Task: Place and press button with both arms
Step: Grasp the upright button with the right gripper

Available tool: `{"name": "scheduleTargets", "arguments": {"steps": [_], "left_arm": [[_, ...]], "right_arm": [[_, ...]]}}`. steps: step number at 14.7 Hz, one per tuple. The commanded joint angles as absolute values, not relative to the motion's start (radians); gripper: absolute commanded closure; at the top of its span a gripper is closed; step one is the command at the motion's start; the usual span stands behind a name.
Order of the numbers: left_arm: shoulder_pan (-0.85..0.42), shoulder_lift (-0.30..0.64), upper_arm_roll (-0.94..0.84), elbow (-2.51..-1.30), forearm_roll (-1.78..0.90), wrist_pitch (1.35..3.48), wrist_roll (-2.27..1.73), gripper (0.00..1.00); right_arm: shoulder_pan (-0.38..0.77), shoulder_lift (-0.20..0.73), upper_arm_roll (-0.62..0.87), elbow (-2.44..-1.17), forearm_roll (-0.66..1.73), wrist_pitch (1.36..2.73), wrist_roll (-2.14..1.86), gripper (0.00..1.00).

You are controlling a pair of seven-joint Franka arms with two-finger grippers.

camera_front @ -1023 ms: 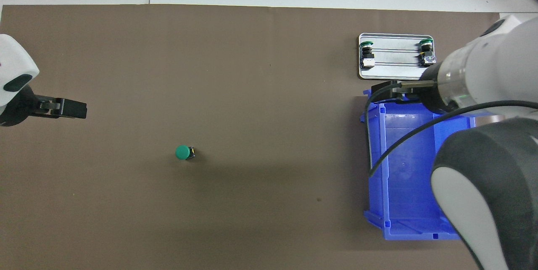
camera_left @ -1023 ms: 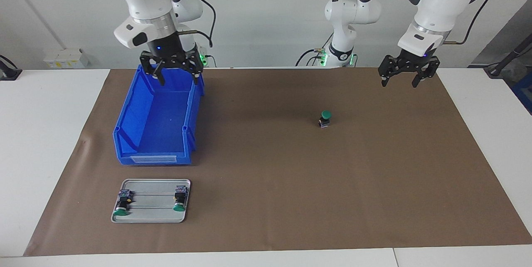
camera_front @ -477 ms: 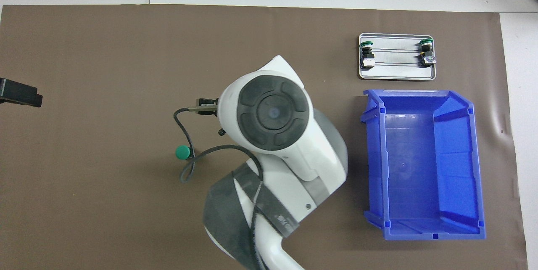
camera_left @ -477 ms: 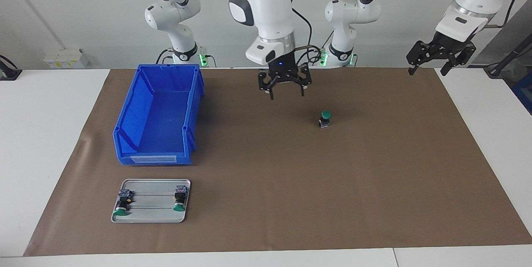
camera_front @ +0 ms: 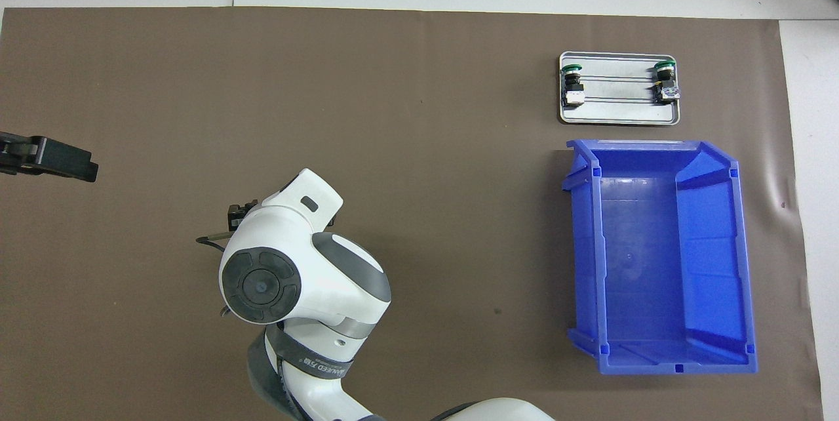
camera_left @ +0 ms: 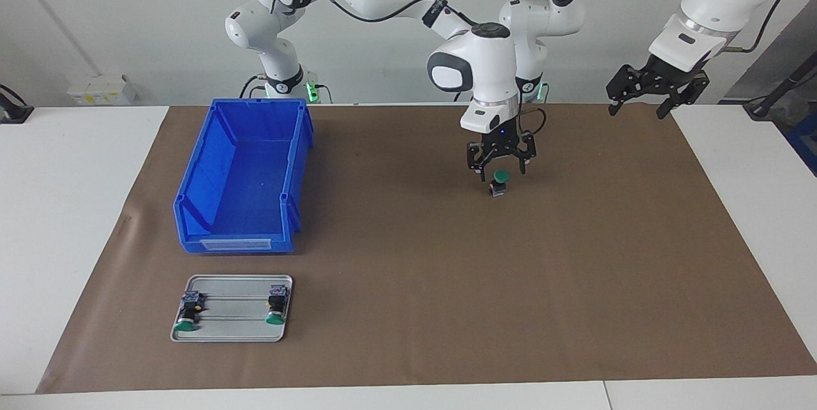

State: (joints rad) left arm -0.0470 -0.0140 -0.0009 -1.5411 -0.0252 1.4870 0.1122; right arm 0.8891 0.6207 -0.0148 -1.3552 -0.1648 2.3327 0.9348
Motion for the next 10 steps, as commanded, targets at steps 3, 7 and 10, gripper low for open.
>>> {"name": "scheduleTargets", "arguments": {"steps": [3, 7, 10], "left_arm": [[-0.052, -0.064, 0.003, -1.606, -0.037, 1.516, 0.127, 0.00], [-0.052, -0.064, 0.005, -1.606, -0.037, 1.505, 0.118, 0.00], [-0.052, -0.063, 0.005, -1.603, -0.037, 1.505, 0.117, 0.00]], "right_arm": [[0.934, 0.626, -0.021, -1.413, -0.209, 2.378, 0.995, 0.00], [0.956, 0.611, -0.021, -1.494, -0.207, 2.402, 0.989, 0.00], [0.966, 0.612, -0.021, -1.517, -0.219, 2.419, 0.991, 0.02]]}}
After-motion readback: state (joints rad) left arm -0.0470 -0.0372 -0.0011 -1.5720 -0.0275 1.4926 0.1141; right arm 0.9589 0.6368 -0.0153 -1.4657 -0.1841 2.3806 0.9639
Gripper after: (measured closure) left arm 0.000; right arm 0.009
